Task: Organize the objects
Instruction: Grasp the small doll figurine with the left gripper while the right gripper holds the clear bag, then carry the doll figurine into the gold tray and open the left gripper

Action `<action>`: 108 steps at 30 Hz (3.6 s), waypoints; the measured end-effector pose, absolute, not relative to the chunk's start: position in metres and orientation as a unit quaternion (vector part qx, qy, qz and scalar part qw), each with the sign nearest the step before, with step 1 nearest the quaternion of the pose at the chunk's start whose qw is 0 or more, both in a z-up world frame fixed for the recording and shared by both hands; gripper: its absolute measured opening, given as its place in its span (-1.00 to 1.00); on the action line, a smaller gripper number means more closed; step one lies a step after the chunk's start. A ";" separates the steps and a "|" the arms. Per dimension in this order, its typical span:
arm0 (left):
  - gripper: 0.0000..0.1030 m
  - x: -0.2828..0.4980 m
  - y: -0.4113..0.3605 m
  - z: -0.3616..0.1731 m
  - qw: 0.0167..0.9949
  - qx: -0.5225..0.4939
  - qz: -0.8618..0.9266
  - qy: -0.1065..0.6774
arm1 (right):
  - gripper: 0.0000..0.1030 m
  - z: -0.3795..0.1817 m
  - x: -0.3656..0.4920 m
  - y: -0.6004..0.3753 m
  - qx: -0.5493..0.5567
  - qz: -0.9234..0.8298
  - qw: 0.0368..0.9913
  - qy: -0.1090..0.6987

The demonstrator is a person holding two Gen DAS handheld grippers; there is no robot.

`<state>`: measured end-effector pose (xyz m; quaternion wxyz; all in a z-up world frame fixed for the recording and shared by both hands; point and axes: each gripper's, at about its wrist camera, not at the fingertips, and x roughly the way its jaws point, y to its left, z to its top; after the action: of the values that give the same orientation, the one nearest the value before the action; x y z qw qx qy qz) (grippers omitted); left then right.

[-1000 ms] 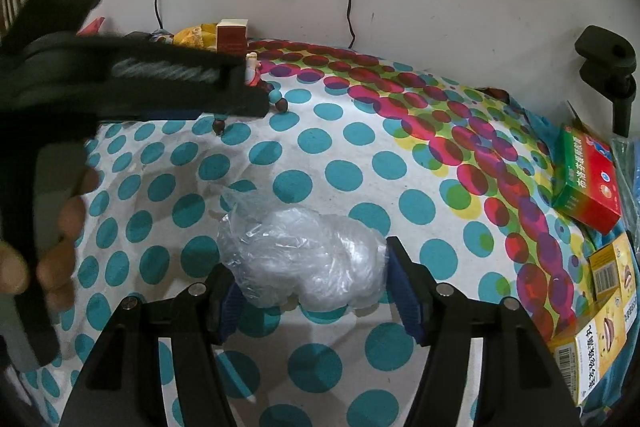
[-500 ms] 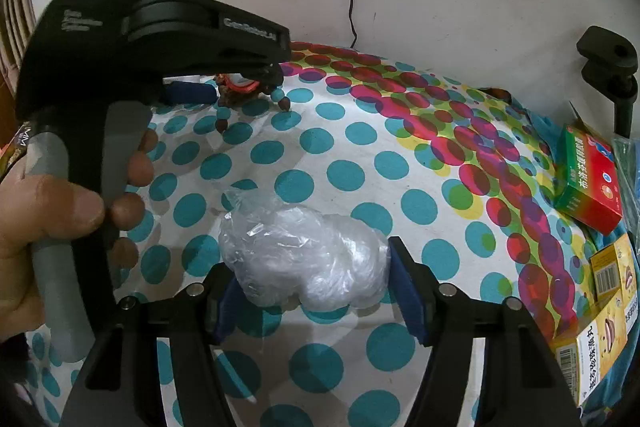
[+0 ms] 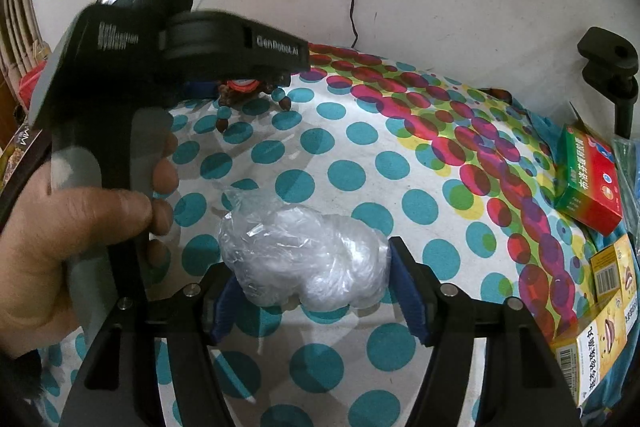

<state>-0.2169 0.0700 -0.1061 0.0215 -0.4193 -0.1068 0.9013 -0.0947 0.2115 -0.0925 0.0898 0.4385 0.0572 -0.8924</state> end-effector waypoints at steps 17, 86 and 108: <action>0.13 -0.214 0.068 -0.107 0.026 -0.418 0.903 -0.094 | 0.36 -0.093 -0.095 0.211 0.439 -0.892 0.090 0.057; -0.14 0.001 -0.166 -0.027 0.021 -0.370 0.926 -0.068 | 0.45 -0.096 -0.093 0.214 0.441 -0.892 0.085 0.059; 0.03 0.016 -0.161 -0.027 -0.013 -0.382 0.923 -0.039 | 0.08 -0.092 -0.086 0.200 0.424 -0.896 0.088 0.097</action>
<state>0.0157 -0.1614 -0.0274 -0.0131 -0.3816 -0.0390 0.9234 -0.0860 0.2000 -0.0916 0.0881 0.4237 0.0967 -0.8963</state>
